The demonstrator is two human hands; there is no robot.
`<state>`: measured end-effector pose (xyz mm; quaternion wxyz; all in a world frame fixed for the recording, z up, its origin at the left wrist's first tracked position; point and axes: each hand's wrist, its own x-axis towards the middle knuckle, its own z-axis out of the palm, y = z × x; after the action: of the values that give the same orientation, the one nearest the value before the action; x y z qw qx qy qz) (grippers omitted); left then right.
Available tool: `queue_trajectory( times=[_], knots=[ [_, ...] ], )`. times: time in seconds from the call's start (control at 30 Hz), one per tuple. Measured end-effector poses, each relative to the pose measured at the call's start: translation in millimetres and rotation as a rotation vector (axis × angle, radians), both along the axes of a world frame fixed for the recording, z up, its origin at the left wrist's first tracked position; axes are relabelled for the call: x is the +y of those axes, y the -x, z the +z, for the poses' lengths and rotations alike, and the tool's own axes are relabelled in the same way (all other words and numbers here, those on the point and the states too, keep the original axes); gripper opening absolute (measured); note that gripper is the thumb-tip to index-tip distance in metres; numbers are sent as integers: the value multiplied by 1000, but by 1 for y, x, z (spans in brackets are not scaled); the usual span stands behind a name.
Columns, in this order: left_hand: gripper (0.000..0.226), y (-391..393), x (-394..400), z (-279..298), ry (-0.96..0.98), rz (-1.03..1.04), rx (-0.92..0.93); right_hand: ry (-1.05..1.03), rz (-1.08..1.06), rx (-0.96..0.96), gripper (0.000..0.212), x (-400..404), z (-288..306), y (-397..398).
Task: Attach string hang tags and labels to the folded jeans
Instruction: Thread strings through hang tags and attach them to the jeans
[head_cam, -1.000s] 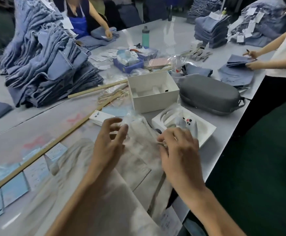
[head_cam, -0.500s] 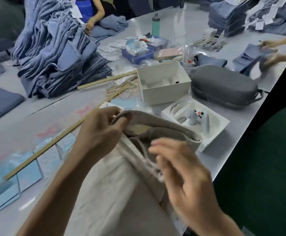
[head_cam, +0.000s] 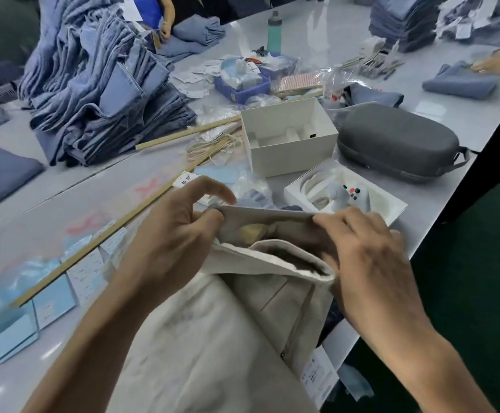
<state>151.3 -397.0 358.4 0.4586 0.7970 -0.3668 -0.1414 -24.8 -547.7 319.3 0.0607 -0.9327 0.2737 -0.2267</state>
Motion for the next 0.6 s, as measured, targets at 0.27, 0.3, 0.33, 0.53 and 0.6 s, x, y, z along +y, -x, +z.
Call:
queue_trajectory(
  times=[0.27,0.3,0.33,0.53,0.6],
  knots=[
    [39,0,-31,33,-574,-352,-541,53,253,-320,23,27,-19,12],
    [37,5,-41,34,-583,-382,-556,59,265,-345,26,32,-23,15],
    [33,7,-50,30,-572,-426,-550,63,273,-374,25,35,-26,17],
    [17,0,-69,1,-356,-446,-212,79,226,-475,16,45,-38,28],
    [15,-3,-66,-5,-268,-423,-123,81,240,-476,17,50,-45,29]
  ],
)
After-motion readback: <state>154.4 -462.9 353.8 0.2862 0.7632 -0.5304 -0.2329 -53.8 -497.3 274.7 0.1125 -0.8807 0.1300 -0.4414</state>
